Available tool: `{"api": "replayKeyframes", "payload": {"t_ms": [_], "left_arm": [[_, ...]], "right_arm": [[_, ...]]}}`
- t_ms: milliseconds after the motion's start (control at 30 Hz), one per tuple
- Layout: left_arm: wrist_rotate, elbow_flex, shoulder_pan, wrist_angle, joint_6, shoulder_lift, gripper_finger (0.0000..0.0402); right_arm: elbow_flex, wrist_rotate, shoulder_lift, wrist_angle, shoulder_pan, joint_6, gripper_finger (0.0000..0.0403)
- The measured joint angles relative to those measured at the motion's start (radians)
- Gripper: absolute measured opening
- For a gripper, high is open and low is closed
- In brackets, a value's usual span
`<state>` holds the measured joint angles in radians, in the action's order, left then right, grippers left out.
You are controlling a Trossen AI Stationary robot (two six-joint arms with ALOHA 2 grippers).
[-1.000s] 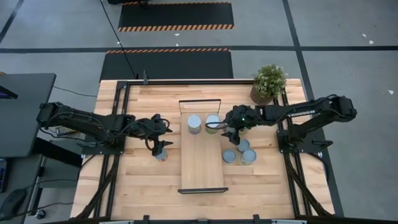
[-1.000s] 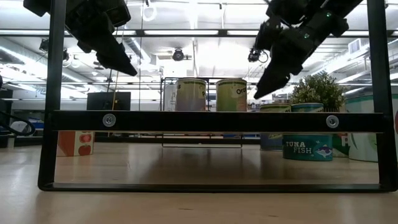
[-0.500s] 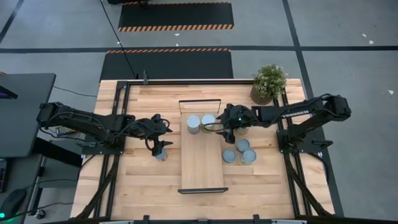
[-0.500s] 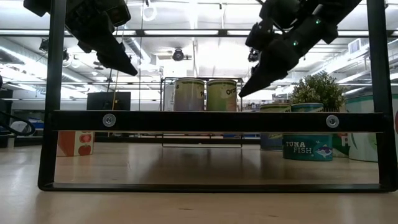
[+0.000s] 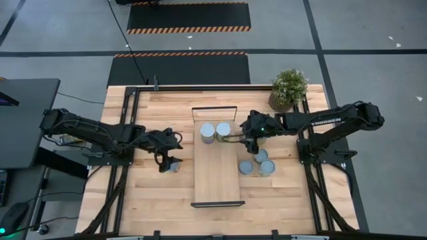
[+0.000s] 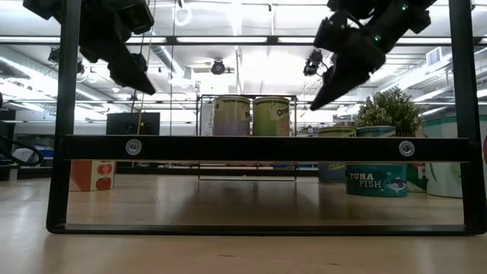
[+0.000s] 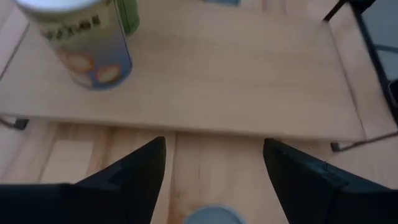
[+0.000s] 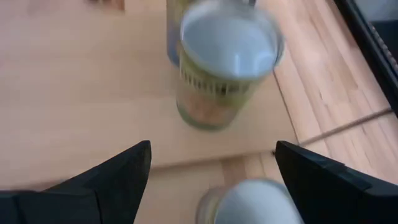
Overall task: Pick and place cans onto a shelf
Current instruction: Put the canned peas on the shelf
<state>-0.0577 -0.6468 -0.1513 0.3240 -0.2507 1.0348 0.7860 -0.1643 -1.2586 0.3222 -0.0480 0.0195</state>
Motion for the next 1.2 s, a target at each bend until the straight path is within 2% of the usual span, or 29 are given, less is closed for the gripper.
{"api": "replayKeyframes", "payload": {"t_ms": [233, 333, 500, 600, 800, 1200], "left_arm": [[-0.012, 0.0, 0.0, -0.055, 0.001, 0.0, 0.0275], [-0.012, 0.0, 0.0, -0.056, 0.001, 0.0, 0.0275], [-0.013, 0.0, 0.003, -0.058, 0.023, 0.0, 0.0275], [-0.016, 0.0, 0.003, -0.057, 0.031, 0.0, 0.0275], [-0.016, 0.0, 0.003, -0.048, 0.039, 0.0, 0.0275], [-0.016, 0.0, 0.003, -0.026, 0.038, 0.0, 0.0275]], "right_arm": [[0.003, -0.033, -0.019, 0.027, 0.003, 0.061, 0.0357], [0.044, -0.028, -0.024, 0.097, -0.009, 0.057, 0.0371], [0.12, -0.055, -0.061, 0.171, -0.028, -0.017, 0.0397], [0.143, -0.093, -0.087, 0.219, -0.048, -0.17, 0.0396], [0.149, -0.076, -0.142, 0.227, -0.049, -0.28, 0.0397], [0.148, -0.128, -0.211, 0.292, -0.043, -0.245, 0.0396]]}}
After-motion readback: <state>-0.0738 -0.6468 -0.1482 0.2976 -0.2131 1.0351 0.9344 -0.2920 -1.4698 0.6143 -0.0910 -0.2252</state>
